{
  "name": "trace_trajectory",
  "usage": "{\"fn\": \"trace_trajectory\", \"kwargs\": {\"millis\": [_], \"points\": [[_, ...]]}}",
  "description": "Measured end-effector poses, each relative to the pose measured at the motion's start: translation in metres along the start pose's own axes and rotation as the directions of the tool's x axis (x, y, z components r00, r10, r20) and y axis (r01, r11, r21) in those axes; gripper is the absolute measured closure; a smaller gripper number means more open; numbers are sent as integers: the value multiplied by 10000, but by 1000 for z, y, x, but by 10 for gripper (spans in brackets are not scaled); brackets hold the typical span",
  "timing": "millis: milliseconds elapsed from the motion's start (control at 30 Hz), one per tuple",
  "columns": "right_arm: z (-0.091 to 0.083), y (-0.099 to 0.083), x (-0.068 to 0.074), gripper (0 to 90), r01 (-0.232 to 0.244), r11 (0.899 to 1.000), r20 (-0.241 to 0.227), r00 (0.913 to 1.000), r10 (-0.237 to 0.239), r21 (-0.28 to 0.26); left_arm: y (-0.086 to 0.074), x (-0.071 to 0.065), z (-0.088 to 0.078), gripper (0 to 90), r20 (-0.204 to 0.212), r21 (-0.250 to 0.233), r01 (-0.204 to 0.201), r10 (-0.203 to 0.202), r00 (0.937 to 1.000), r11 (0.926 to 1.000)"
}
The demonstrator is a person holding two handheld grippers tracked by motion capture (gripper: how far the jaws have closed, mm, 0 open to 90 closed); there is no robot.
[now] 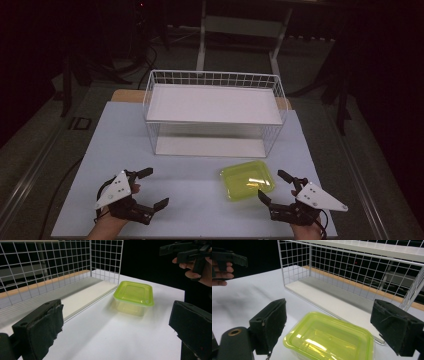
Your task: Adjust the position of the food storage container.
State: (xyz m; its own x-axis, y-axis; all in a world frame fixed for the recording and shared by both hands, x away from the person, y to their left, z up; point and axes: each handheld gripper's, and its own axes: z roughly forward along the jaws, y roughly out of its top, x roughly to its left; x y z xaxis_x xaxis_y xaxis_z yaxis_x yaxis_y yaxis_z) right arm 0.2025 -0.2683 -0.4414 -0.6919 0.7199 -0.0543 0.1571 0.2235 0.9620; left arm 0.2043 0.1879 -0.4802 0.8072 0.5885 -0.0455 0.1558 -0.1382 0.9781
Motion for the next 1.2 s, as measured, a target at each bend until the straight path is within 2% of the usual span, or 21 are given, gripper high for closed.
{"fn": "trace_trajectory", "kwargs": {"millis": [133,167,200,367,467,533,567,633,700,733,767,800,900,967,1067,1133,1200], "points": [[-1,1,2,133,-86,10000,-120,9999,86,-47,2,-1,-1,0,-32,-76,-70,69,10000,9999],[-1,2,2,134,-36,10000,-229,9997,36,-17,3,-3,-1,0,-10,-134,-156,156,9999,9998],[-2,3,3,134,122,9999,-141,9998,-120,114,4,-4,-2,0,-1,-158,-207,207,9998,9997],[-5,10,0,134,-286,9992,-472,9984,299,284,6,-5,0,0,31,-196,-343,344,9994,9992],[-2,14,-1,142,-88,9985,-550,9984,117,543,6,-6,3,0,117,-169,-383,385,9992,9991],[2,15,-3,172,-200,9952,-841,9961,281,956,5,-7,6,0,216,-108,-383,385,9990,9992],[3,15,-3,229,-222,9938,-972,9947,330,1093,5,-7,7,0,272,-94,-357,359,9990,9993],[7,14,-3,264,-326,9915,-1099,9929,466,1261,4,-8,8,0,310,-37,-428,428,9986,9991],[12,11,-2,364,-328,9886,-1229,9911,511,1470,4,-9,9,0,379,-28,-417,417,9984,9991],[16,9,-2,372,-365,9863,-1264,9903,573,1610,4,-10,10,0,407,-15,-447,448,9982,9990],[18,7,-2,451,-395,9835,-1404,9880,649,1768,4,-10,10,0,409,-8,-462,462,9981,9989],[21,5,-1,491,-303,9805,-1454,9876,594,1943,4,-10,10,0,433,23,-500,499,9978,9987],[28,-4,2,608,-199,9690,-1418,9883,563,2463,3,-11,12,0,482,59,-537,533,9974,9985],[31,-10,2,750,-286,9617,-1475,9865,712,2726,3,-11,12,0,496,90,-579,574,9971,9983],[37,-18,6,882,-45,9463,-1371,9892,515,3231,2,-11,12,0,495,112,-567,561,9972,9983],[40,-24,6,899,-11,9393,-1497,9872,558,3430,2,-11,12,0,502,116,-569,563,9971,9983],[43,-29,7,900,136,9273,-1630,9853,513,3741,2,-11,13,0,517,130,-584,577,9970,9982]]}}
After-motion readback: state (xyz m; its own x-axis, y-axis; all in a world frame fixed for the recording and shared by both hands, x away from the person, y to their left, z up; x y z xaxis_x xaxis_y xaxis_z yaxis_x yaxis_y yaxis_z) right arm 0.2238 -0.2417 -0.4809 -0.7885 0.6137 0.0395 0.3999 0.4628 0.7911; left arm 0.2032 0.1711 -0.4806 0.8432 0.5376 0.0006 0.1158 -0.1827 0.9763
